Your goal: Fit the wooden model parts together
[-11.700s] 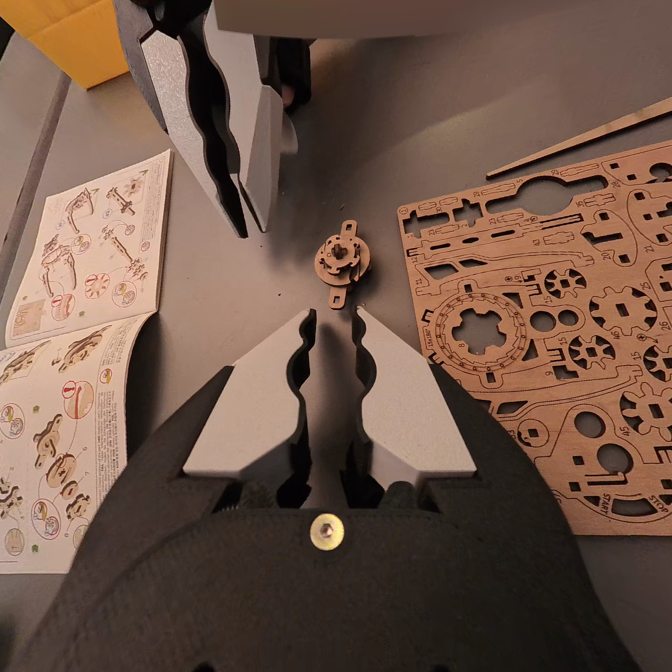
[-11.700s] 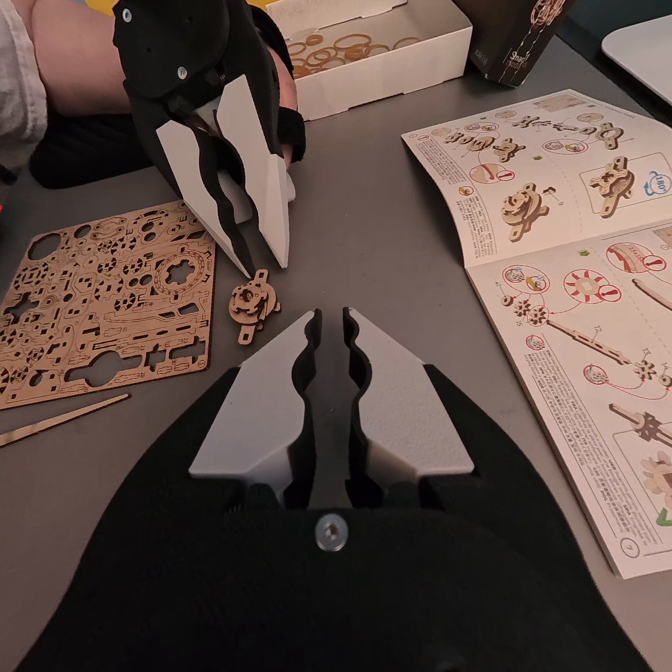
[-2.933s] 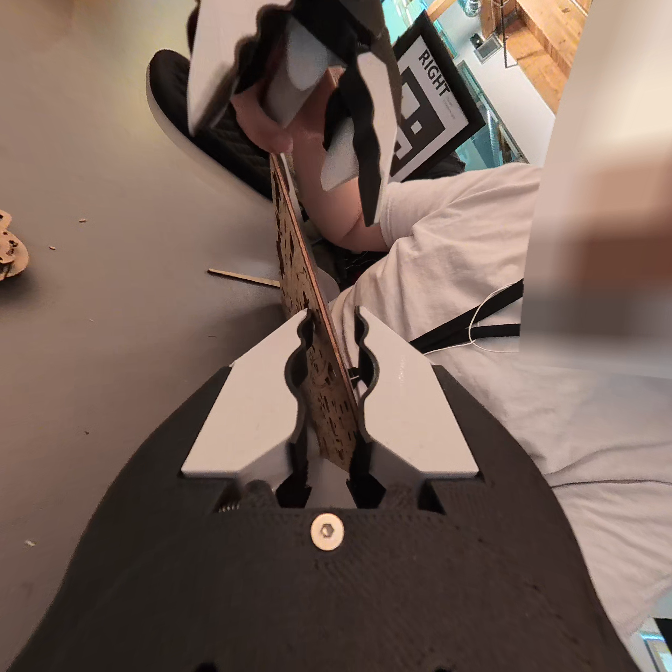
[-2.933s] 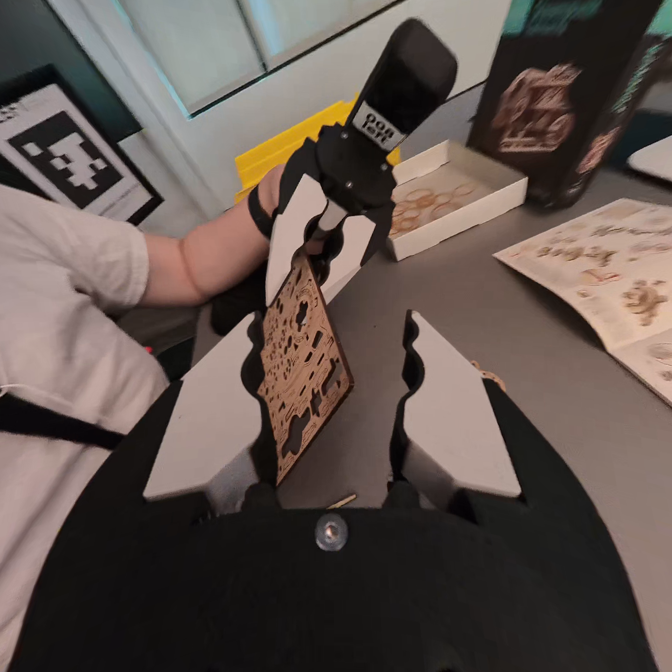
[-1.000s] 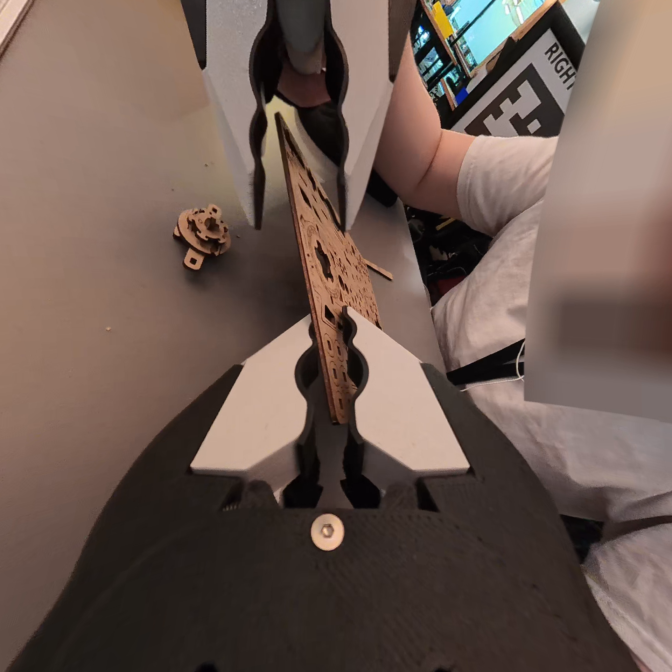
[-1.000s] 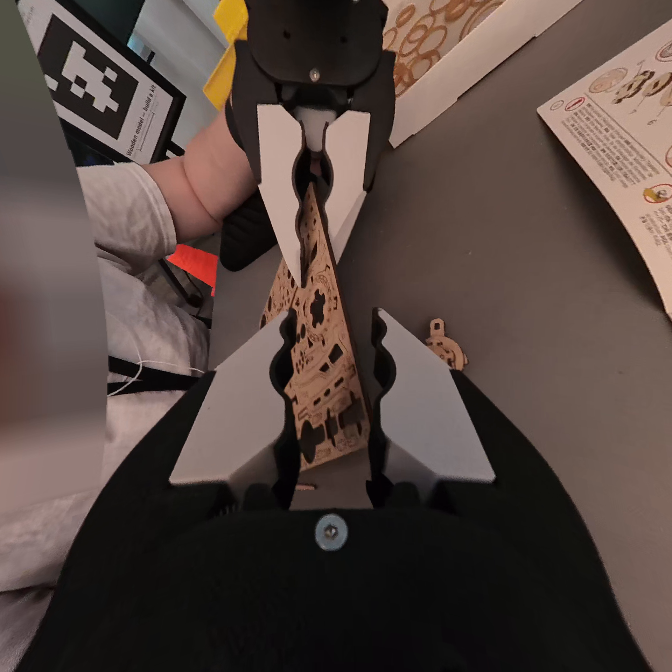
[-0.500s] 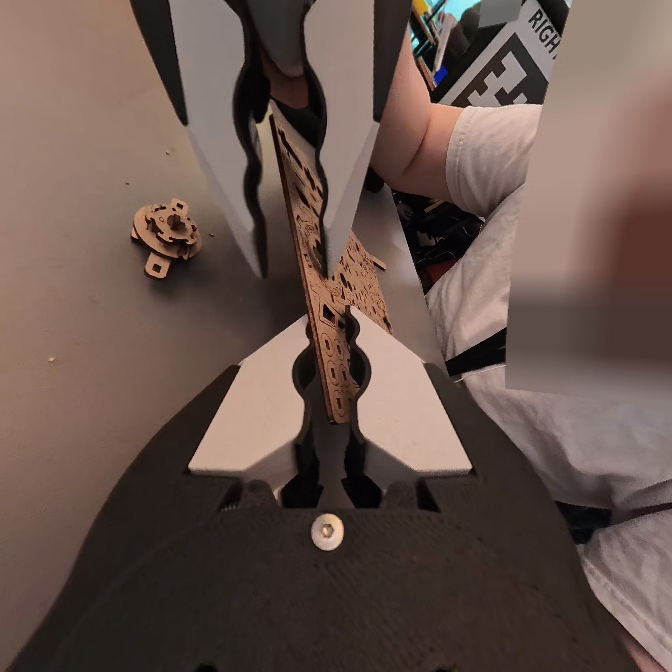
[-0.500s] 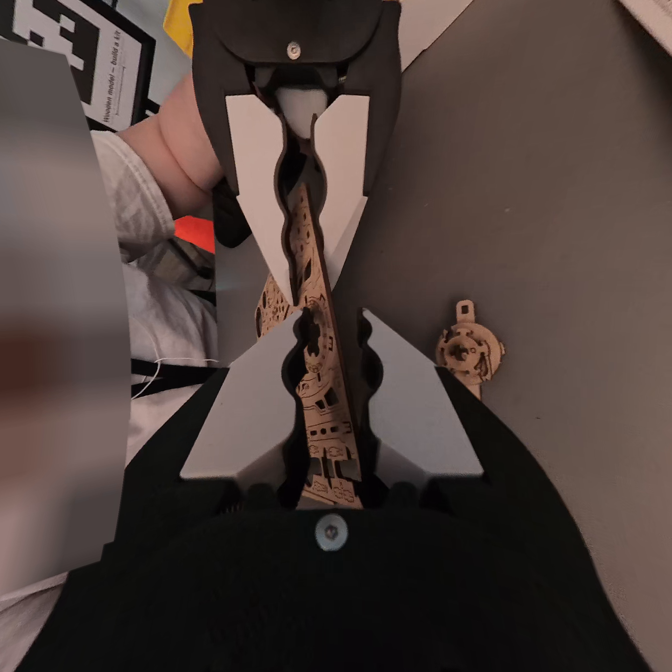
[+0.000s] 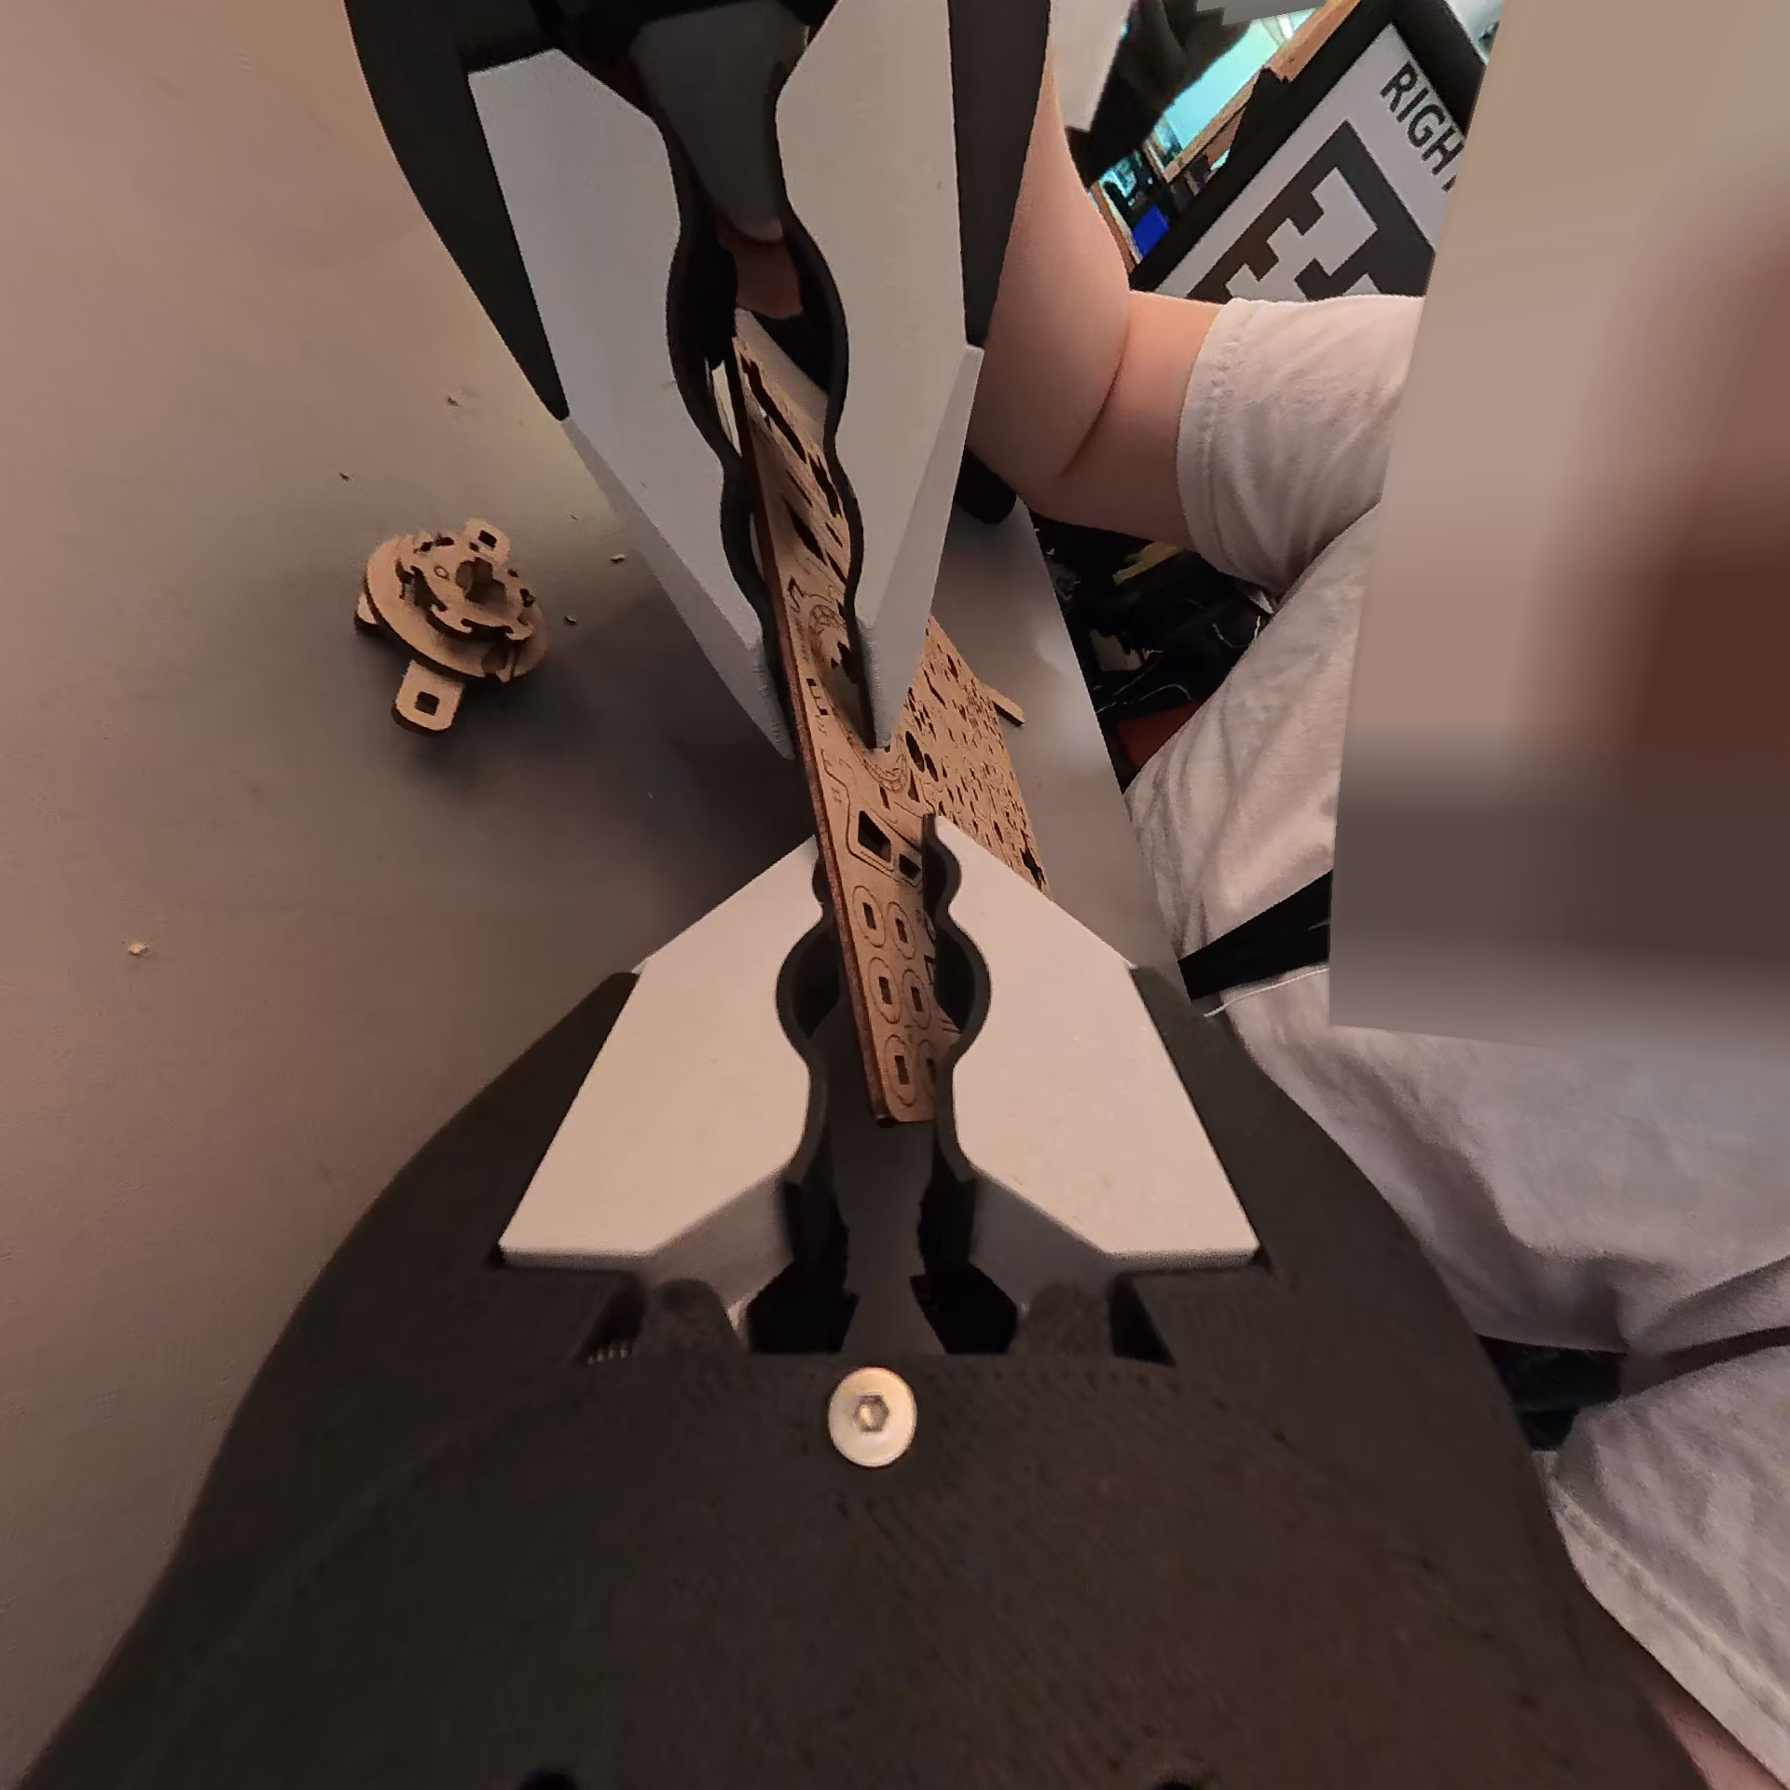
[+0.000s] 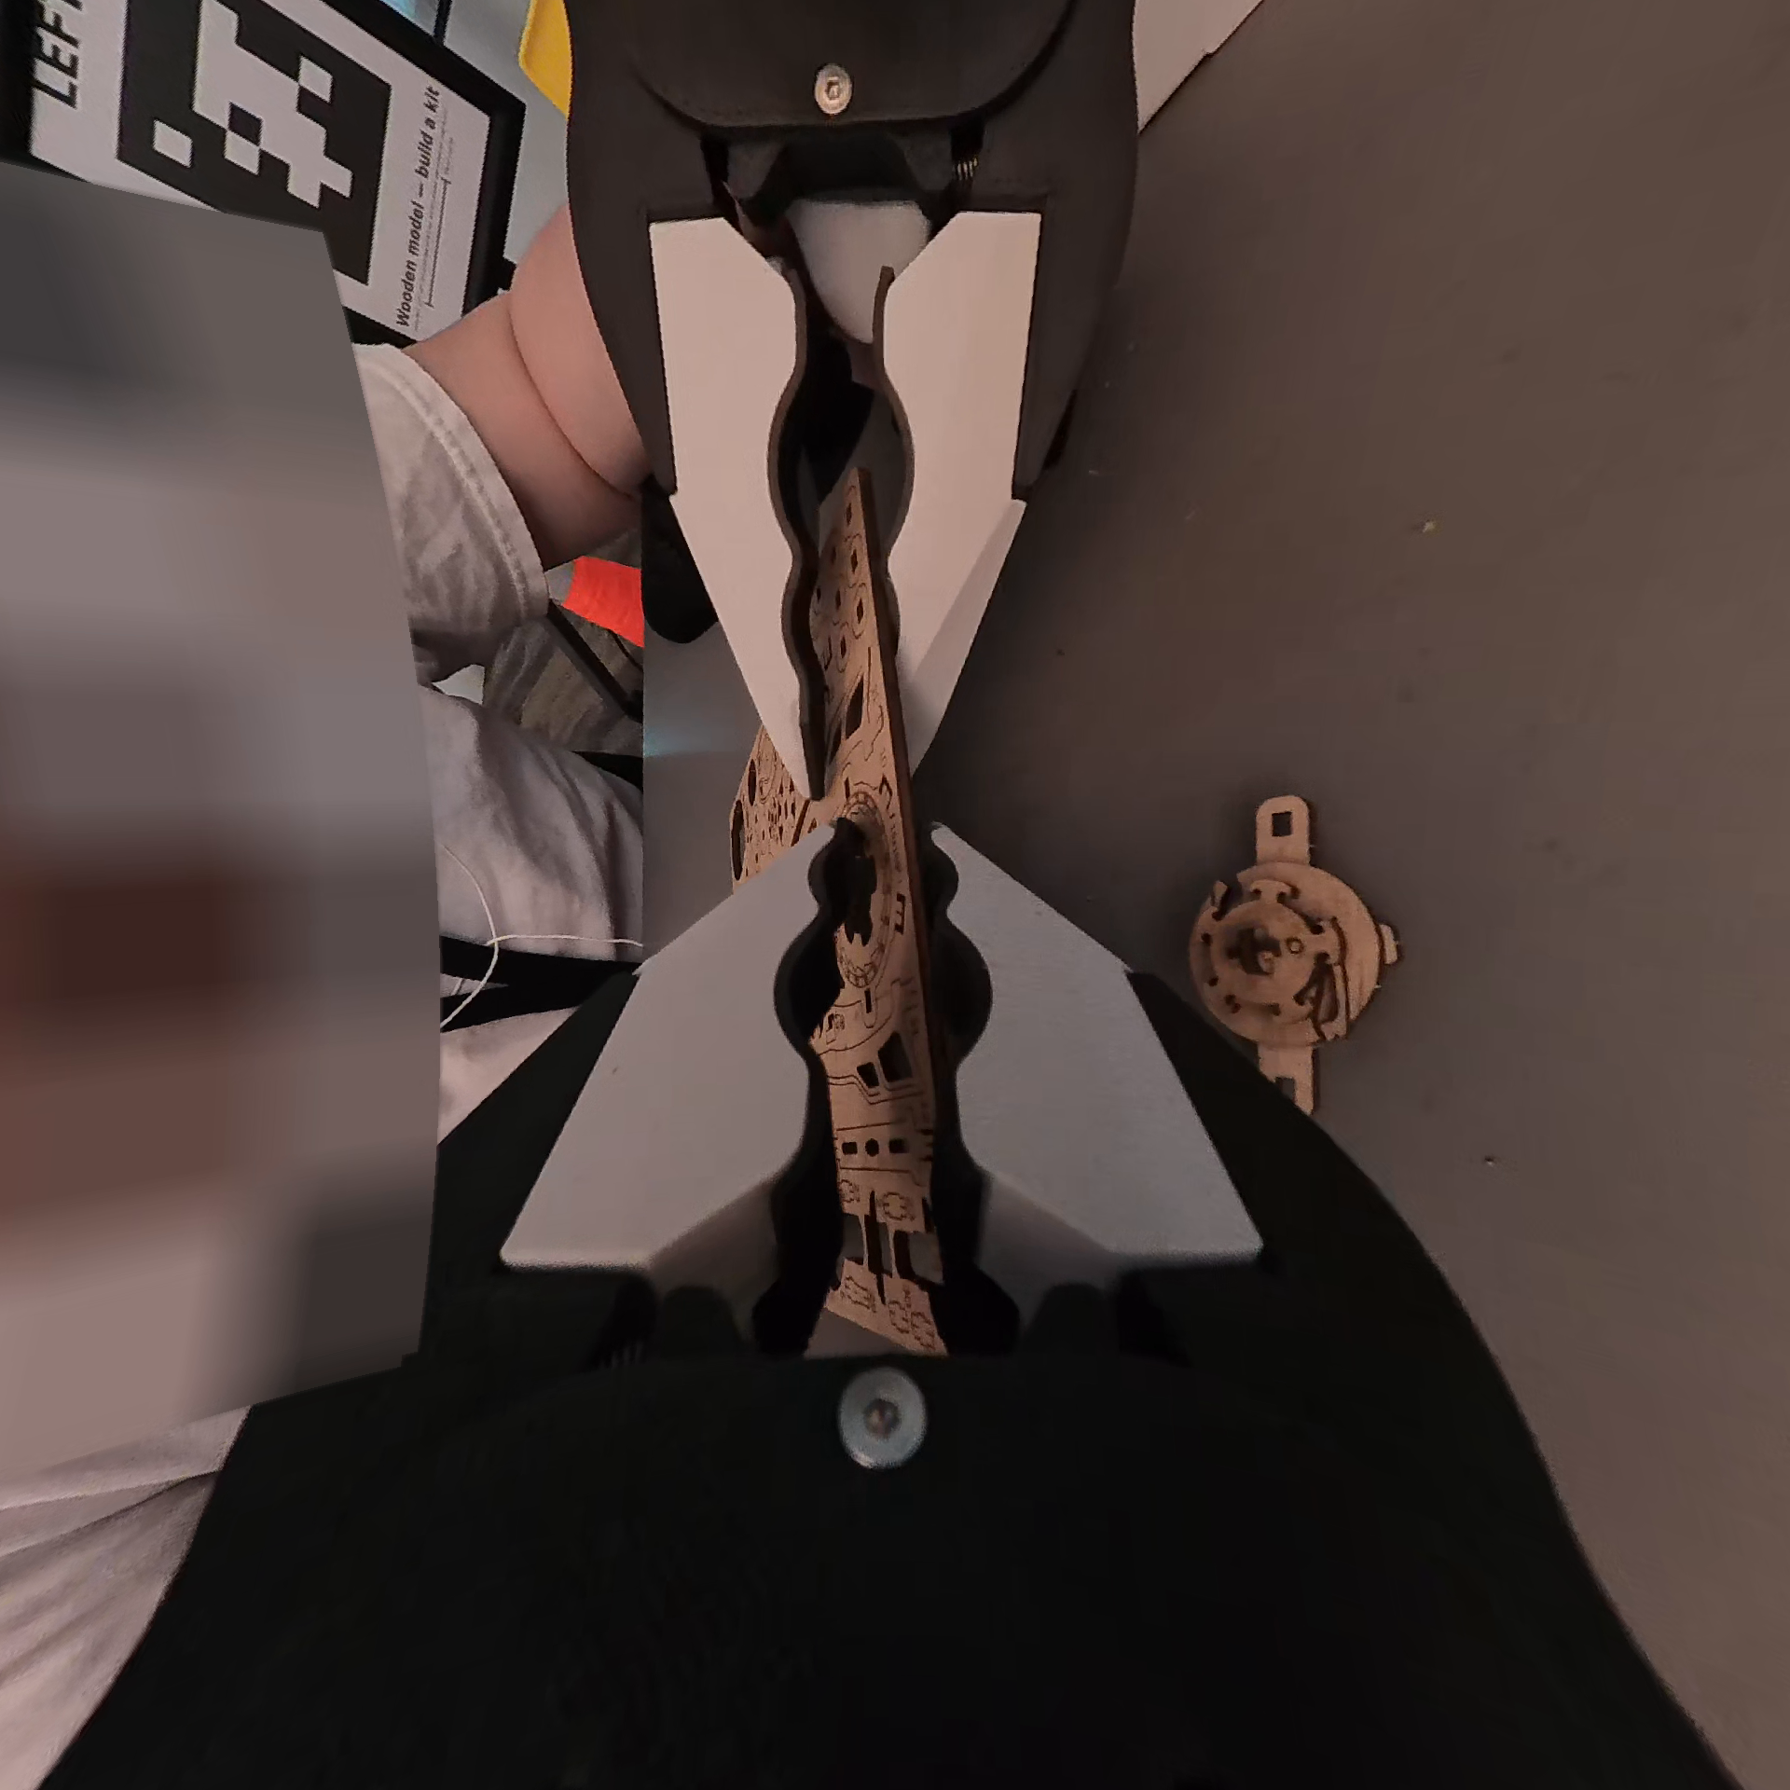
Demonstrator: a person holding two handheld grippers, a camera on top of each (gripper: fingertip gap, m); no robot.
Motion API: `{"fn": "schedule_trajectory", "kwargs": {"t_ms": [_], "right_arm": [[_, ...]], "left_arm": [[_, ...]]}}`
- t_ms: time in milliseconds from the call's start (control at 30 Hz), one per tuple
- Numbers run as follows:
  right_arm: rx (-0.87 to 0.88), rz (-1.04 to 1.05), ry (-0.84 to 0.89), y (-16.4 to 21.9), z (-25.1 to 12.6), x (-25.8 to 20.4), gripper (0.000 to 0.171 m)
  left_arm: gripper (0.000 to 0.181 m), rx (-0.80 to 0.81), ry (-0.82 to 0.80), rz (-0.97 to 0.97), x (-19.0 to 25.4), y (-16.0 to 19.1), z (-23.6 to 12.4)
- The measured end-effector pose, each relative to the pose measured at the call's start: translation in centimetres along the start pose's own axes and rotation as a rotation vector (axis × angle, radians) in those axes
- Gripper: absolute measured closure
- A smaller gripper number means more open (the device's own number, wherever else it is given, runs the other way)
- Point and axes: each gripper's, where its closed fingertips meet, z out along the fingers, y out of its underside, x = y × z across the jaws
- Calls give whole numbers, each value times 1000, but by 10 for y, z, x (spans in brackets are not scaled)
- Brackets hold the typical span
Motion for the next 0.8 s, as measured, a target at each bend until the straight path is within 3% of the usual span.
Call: {"fn": "schedule_trajectory", "kwargs": {"t_ms": [300, 467, 800], "right_arm": [[-7, -23, 10, 0, 0, 0, 161], [-4, -36, 13, -1, 1, -1, 160], [-22, -57, 15, 0, 5, -4, 147]], "left_arm": [[164, 2, 46, -31, 5, 1, 0], [171, -23, 23, -19, 3, 4, 1], [171, -22, 9, 18, 5, 2, 3]]}}
